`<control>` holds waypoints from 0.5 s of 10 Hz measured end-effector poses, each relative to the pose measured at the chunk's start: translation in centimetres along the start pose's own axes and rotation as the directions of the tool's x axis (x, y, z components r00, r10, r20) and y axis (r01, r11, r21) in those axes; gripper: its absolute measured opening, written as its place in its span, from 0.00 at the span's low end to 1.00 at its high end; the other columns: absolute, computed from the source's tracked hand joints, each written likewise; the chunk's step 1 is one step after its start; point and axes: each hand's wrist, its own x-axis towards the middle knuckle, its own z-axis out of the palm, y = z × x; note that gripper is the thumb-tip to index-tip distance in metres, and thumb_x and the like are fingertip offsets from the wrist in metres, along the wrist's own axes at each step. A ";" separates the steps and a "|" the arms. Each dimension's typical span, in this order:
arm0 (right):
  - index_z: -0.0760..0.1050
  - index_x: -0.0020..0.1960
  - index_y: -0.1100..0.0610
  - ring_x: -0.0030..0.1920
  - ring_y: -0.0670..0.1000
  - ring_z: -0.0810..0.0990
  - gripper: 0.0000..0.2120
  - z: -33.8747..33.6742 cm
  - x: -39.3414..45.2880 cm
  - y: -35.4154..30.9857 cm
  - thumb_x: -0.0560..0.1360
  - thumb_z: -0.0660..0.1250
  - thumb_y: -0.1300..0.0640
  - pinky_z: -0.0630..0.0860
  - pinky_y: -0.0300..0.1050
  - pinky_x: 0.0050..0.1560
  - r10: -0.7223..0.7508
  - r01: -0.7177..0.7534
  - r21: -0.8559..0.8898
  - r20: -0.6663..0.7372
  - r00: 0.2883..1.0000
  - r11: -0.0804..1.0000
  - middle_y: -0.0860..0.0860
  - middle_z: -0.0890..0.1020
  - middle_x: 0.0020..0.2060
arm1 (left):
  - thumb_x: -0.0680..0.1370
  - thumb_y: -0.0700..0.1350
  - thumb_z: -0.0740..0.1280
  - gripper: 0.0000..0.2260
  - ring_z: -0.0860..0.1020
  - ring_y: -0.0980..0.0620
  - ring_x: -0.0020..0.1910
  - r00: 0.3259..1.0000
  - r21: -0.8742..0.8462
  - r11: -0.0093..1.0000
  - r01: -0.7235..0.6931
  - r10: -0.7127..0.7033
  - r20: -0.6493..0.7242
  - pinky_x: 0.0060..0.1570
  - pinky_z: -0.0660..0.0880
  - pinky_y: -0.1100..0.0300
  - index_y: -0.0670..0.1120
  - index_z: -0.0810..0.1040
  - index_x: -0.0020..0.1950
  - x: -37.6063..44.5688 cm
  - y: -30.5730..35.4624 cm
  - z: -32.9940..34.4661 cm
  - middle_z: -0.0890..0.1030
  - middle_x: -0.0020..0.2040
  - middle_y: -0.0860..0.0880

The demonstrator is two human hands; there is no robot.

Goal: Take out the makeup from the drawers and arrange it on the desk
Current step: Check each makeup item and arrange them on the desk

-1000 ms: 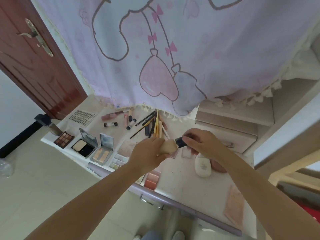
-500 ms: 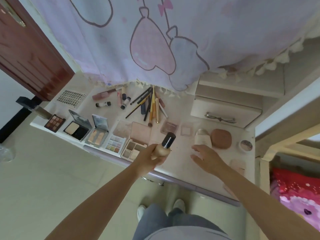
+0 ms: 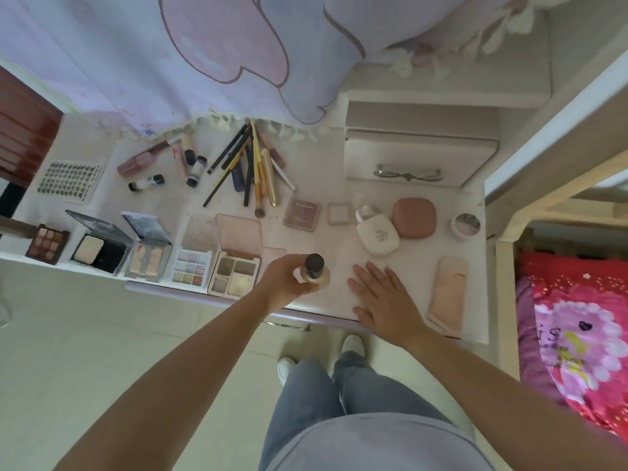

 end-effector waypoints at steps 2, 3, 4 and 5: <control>0.80 0.53 0.54 0.57 0.55 0.79 0.23 0.0 -0.1 0.1 0.69 0.53 0.47 0.76 0.57 0.53 0.006 -0.006 0.000 -0.007 1.000 1.000 0.53 0.80 0.57 | 0.67 0.35 0.72 0.19 0.72 0.55 0.50 1.000 0.085 0.996 -0.008 0.008 -0.001 0.54 0.65 0.64 0.47 0.77 0.56 0.5 0.0 -0.4 0.75 0.47 0.55; 0.80 0.54 0.53 0.57 0.55 0.79 0.23 0.2 0.0 0.1 0.69 0.53 0.47 0.76 0.57 0.53 0.001 -0.001 0.004 0.003 1.000 1.000 0.53 0.80 0.58 | 0.67 0.35 0.72 0.19 0.72 0.54 0.50 1.000 0.081 0.997 0.002 -0.001 -0.006 0.56 0.65 0.63 0.48 0.77 0.55 0.5 -0.5 -0.3 0.75 0.47 0.55; 0.79 0.54 0.53 0.58 0.54 0.79 0.23 0.5 0.0 0.2 0.69 0.53 0.46 0.76 0.57 0.54 0.000 0.000 -0.007 -0.038 0.999 1.000 0.53 0.80 0.58 | 0.67 0.33 0.72 0.19 0.73 0.53 0.52 1.000 0.033 0.999 0.005 -0.005 -0.002 0.57 0.66 0.63 0.48 0.77 0.55 0.3 -0.5 -0.2 0.75 0.48 0.54; 0.80 0.53 0.53 0.57 0.55 0.79 0.21 0.3 -0.1 0.0 0.69 0.55 0.47 0.76 0.57 0.52 -0.003 0.000 -0.034 -0.089 0.996 0.999 0.53 0.80 0.57 | 0.68 0.33 0.71 0.21 0.73 0.50 0.56 1.000 0.044 0.999 0.006 -0.006 -0.019 0.58 0.67 0.62 0.45 0.76 0.59 -0.1 -0.6 0.0 0.77 0.54 0.49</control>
